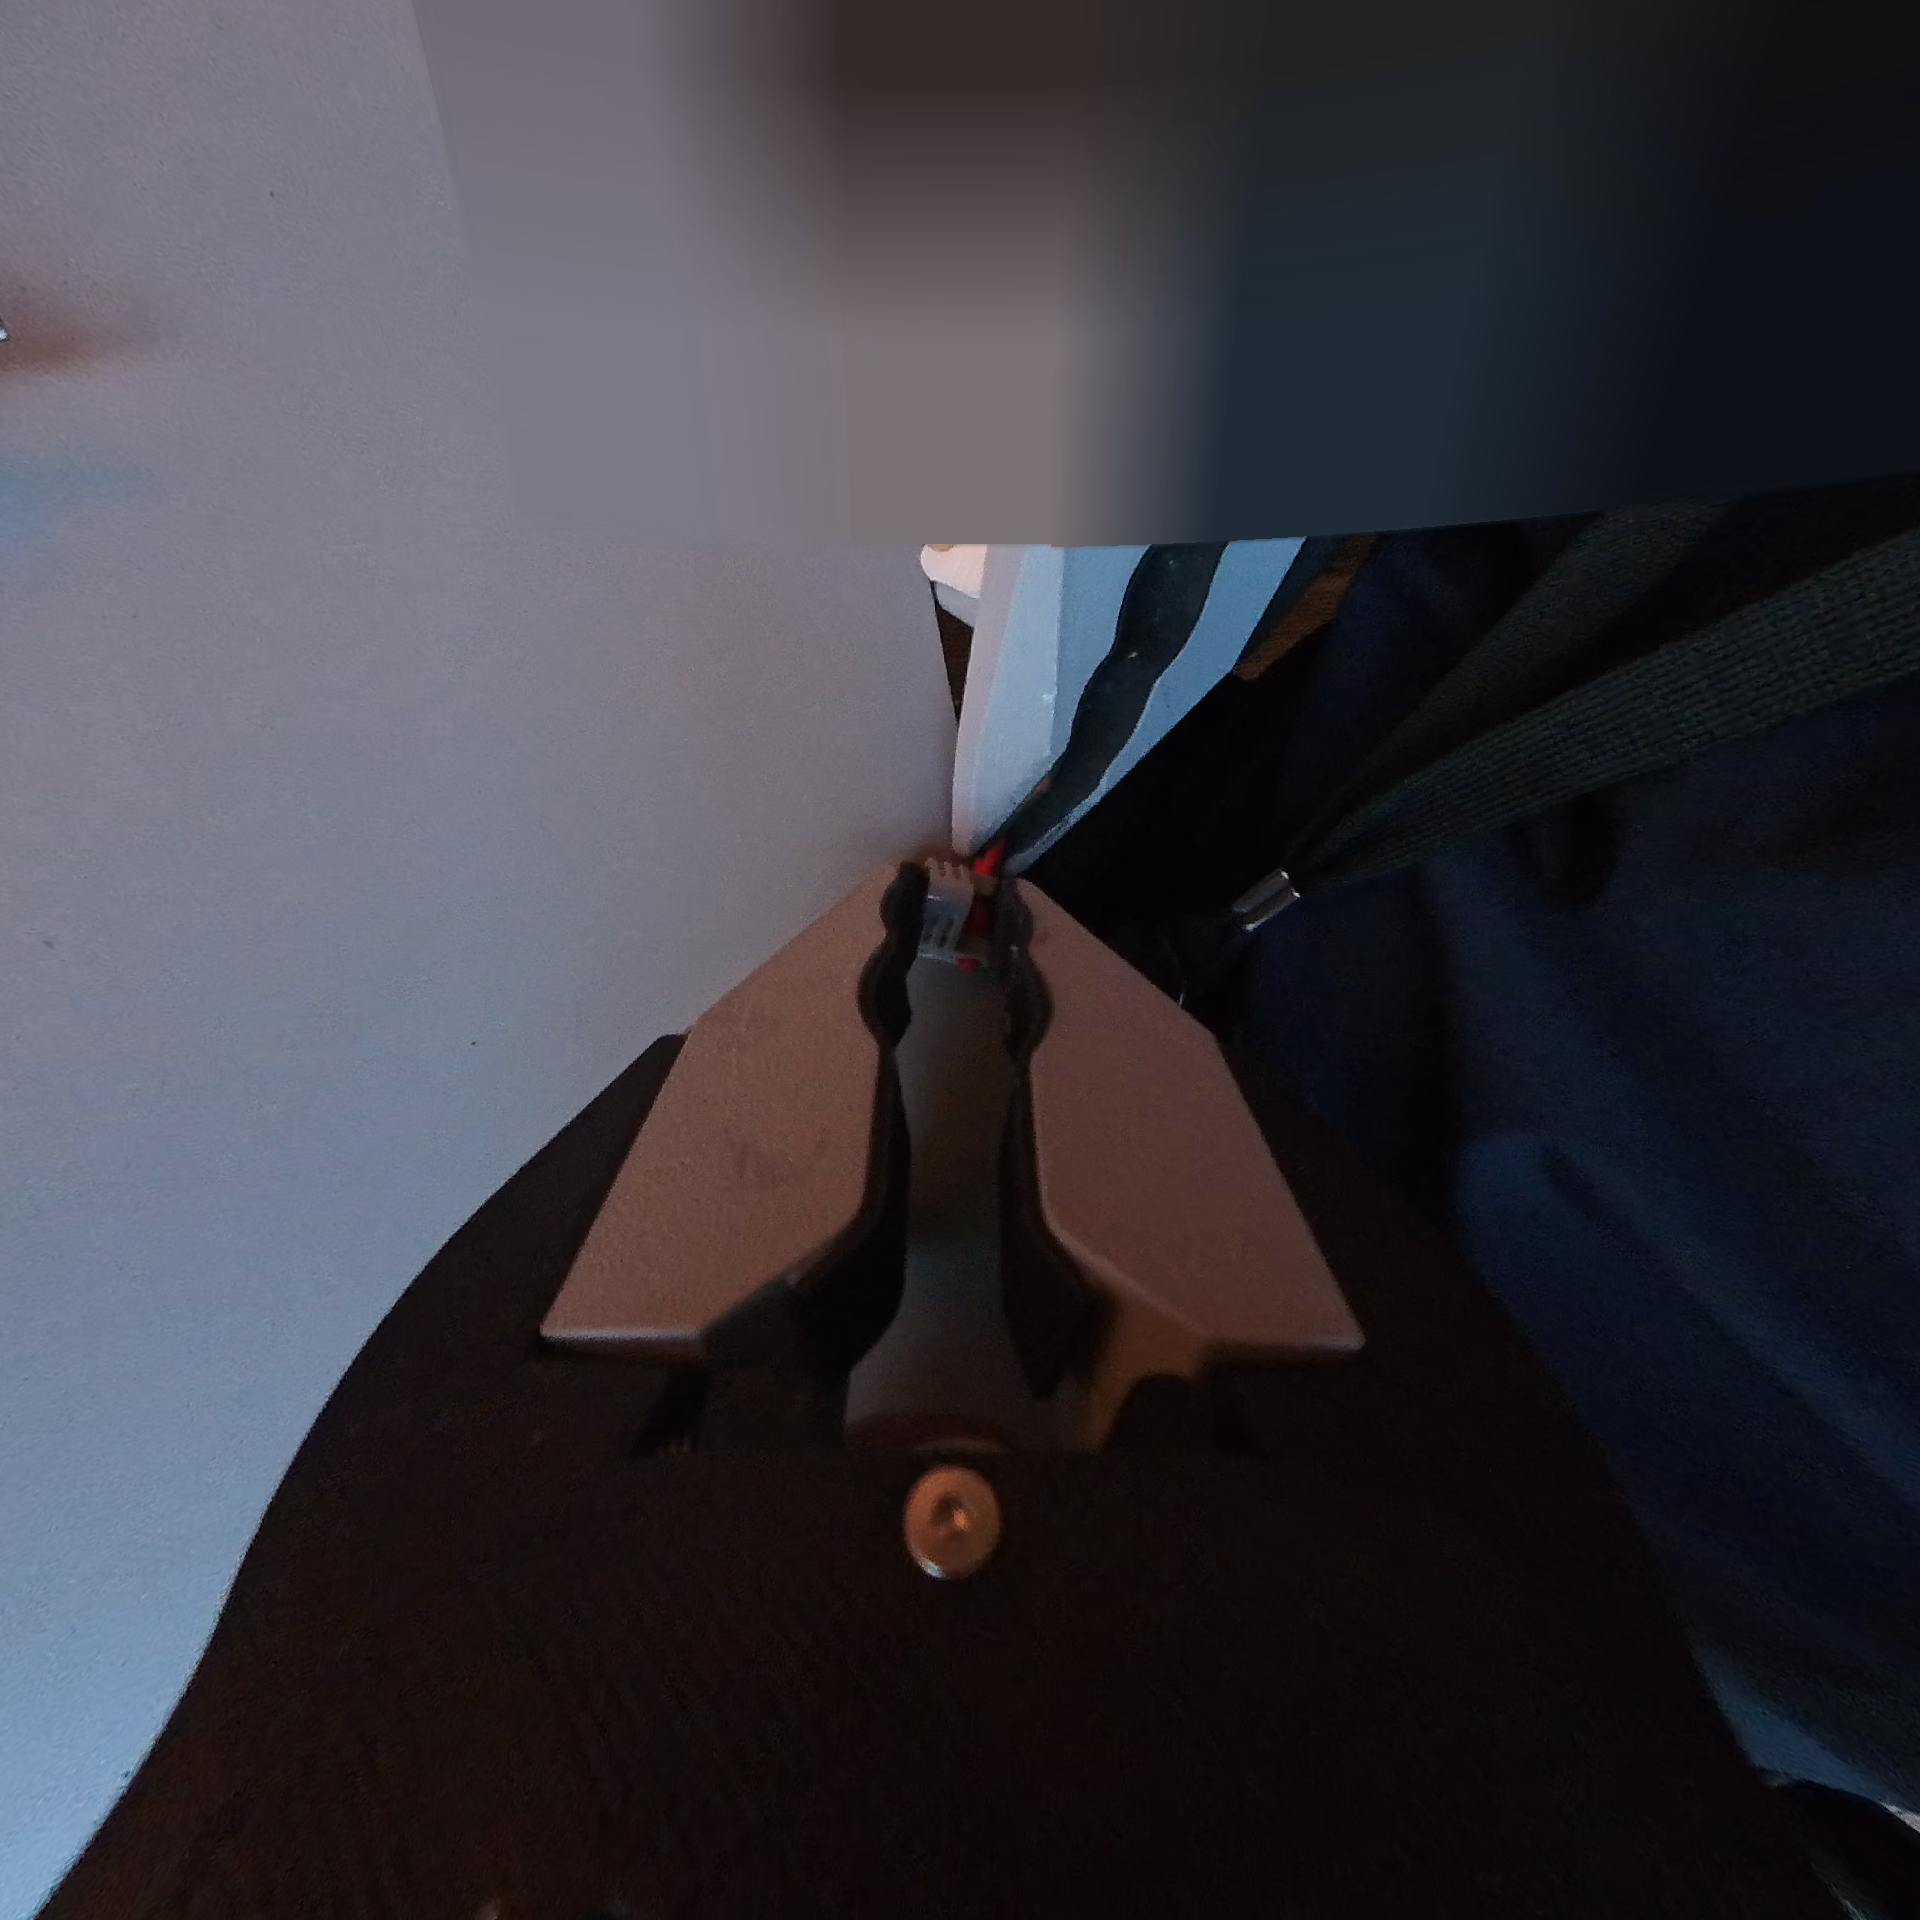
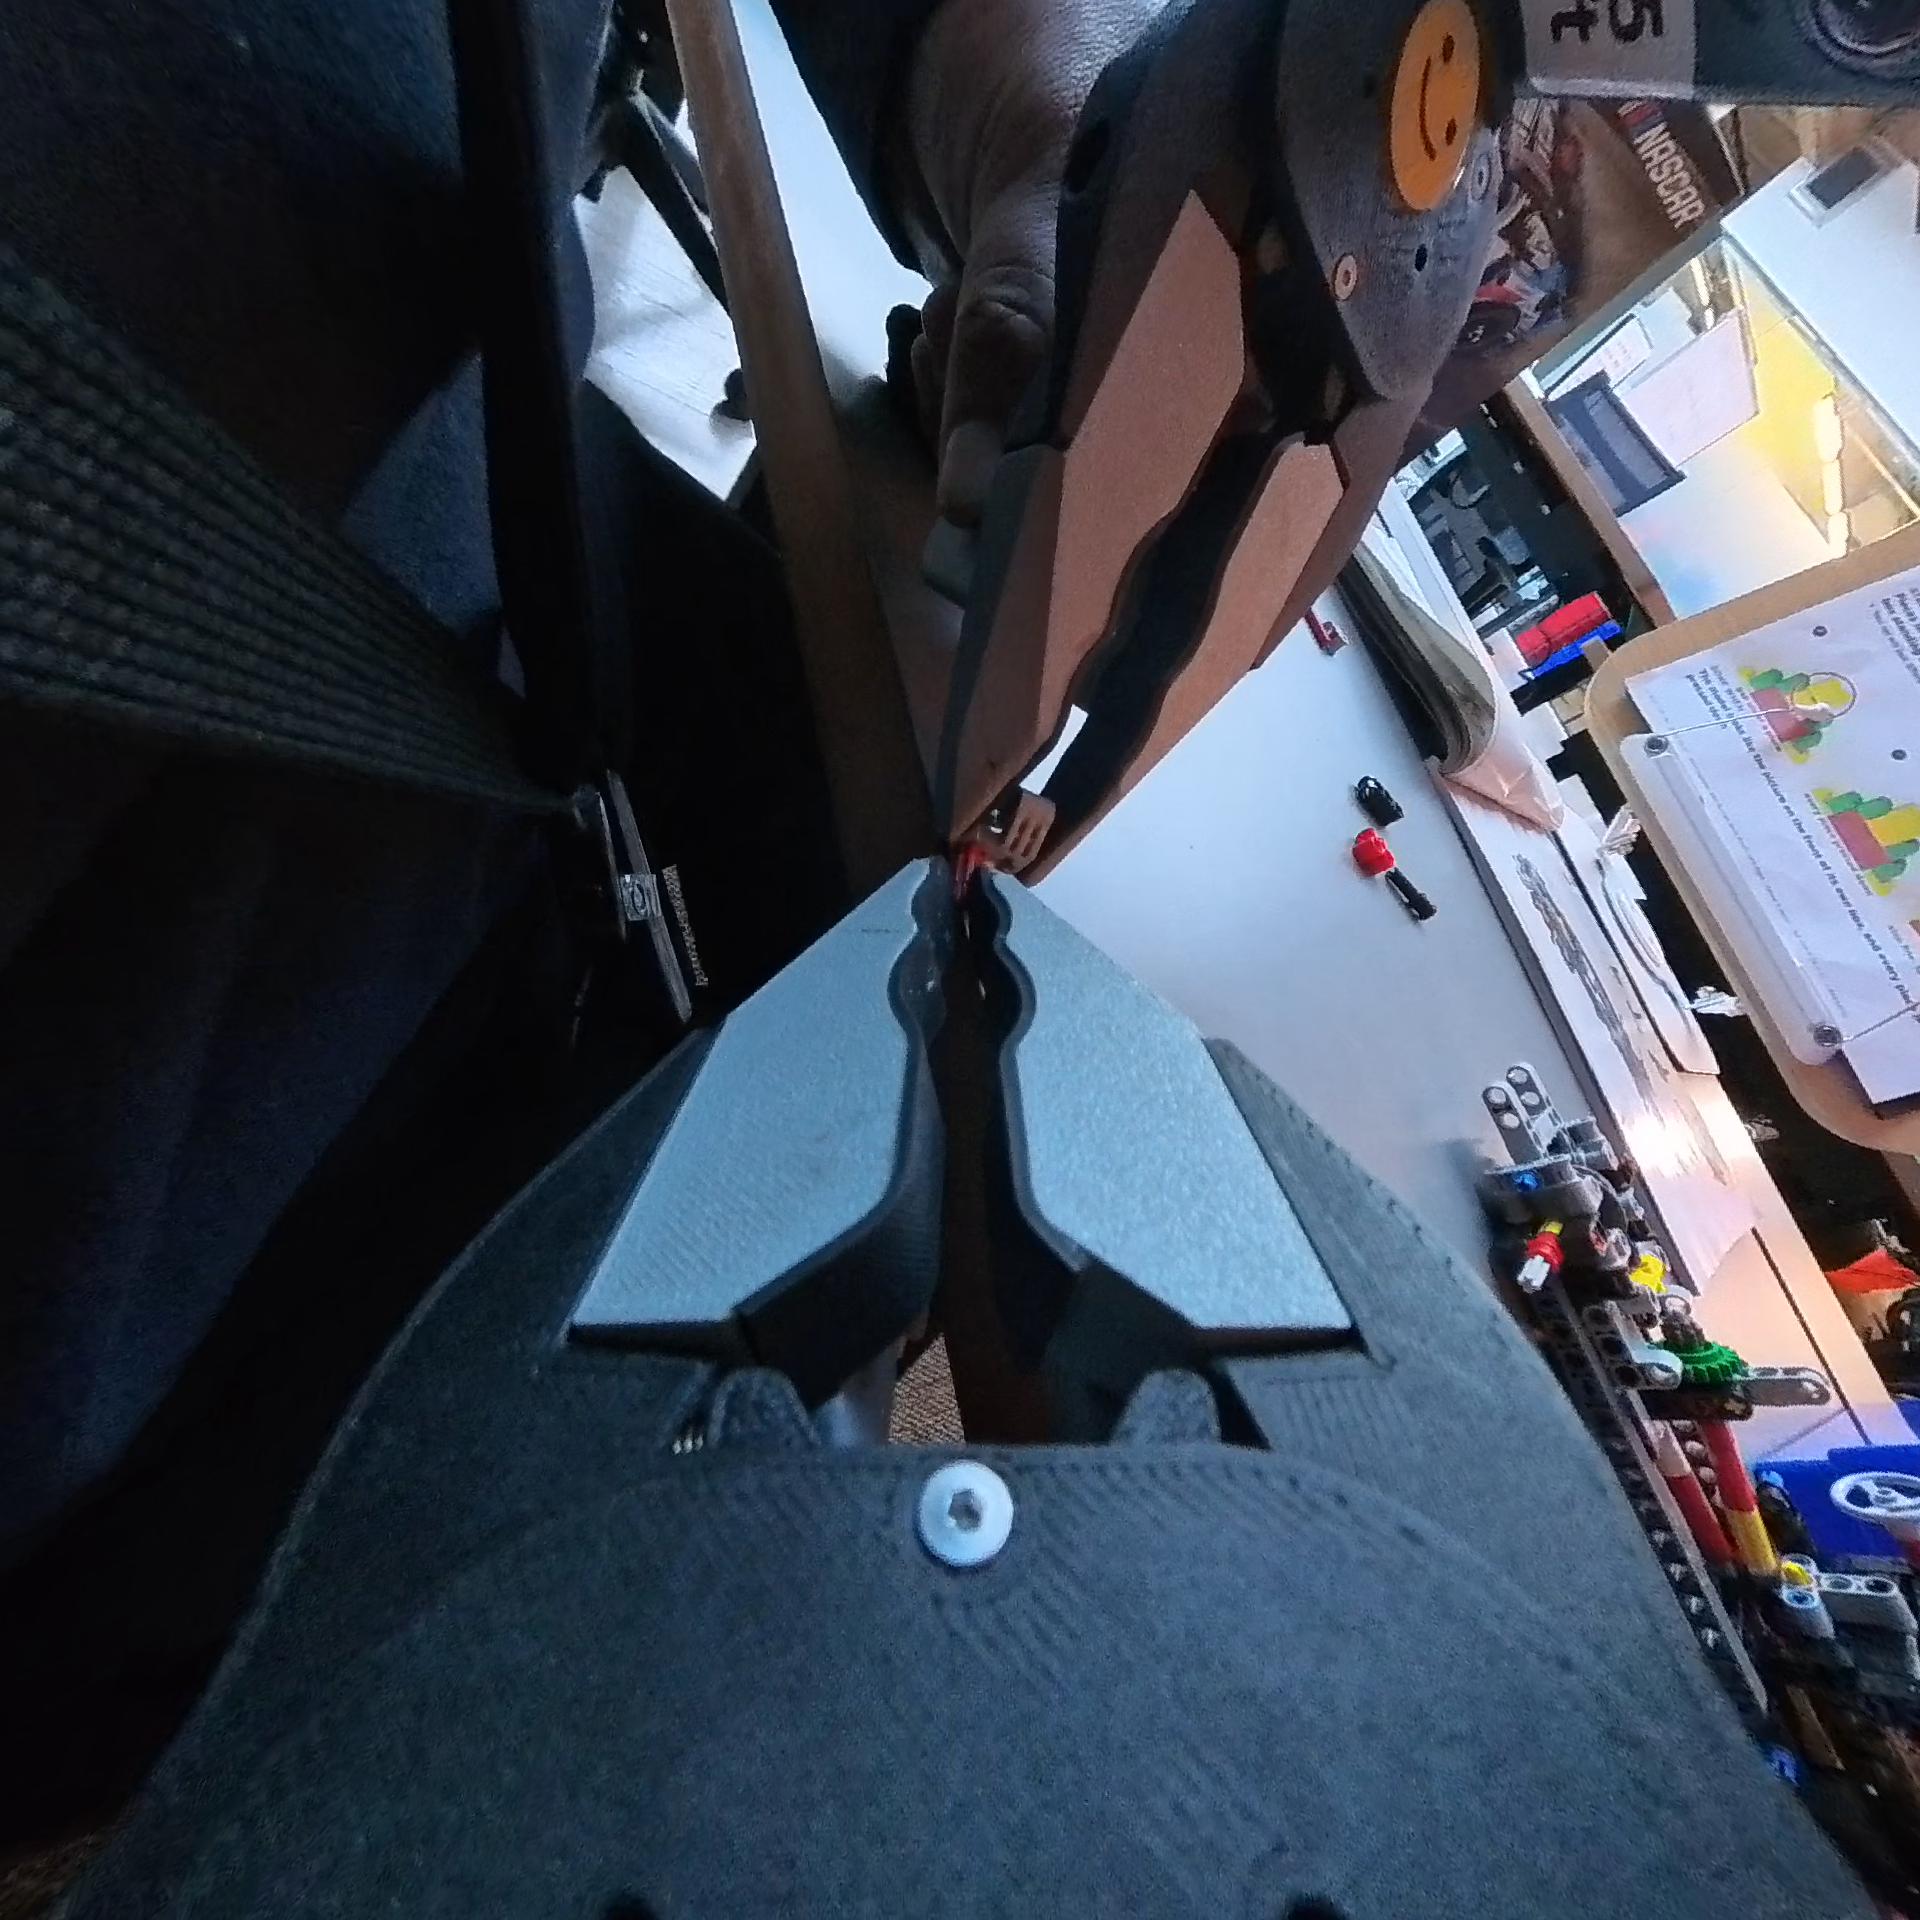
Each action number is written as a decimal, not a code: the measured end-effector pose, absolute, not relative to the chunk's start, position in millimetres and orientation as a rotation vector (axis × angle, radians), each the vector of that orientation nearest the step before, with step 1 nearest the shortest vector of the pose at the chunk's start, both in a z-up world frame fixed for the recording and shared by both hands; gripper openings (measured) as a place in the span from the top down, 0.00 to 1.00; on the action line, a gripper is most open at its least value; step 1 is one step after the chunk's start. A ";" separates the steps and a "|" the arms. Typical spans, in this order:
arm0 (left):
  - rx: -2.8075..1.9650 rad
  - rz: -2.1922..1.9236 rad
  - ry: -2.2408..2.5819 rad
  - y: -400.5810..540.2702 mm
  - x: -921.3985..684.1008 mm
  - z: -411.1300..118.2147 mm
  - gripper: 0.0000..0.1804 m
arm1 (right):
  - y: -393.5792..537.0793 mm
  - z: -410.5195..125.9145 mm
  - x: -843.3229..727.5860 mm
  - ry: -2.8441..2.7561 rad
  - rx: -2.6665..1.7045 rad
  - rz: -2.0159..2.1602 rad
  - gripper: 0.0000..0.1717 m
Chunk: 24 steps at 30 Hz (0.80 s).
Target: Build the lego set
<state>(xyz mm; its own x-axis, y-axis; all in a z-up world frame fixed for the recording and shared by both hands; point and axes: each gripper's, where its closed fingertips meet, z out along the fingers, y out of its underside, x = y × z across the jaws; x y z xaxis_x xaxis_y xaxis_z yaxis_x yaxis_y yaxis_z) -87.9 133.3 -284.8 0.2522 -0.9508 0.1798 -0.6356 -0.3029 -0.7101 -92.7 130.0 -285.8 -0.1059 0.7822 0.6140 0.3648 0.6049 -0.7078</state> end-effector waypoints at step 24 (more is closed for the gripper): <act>-2.024 -0.802 1.439 133.6 -89.8 -284.9 0.94 | 129.1 -286.3 -97.2 -1.723 -1.037 0.554 0.99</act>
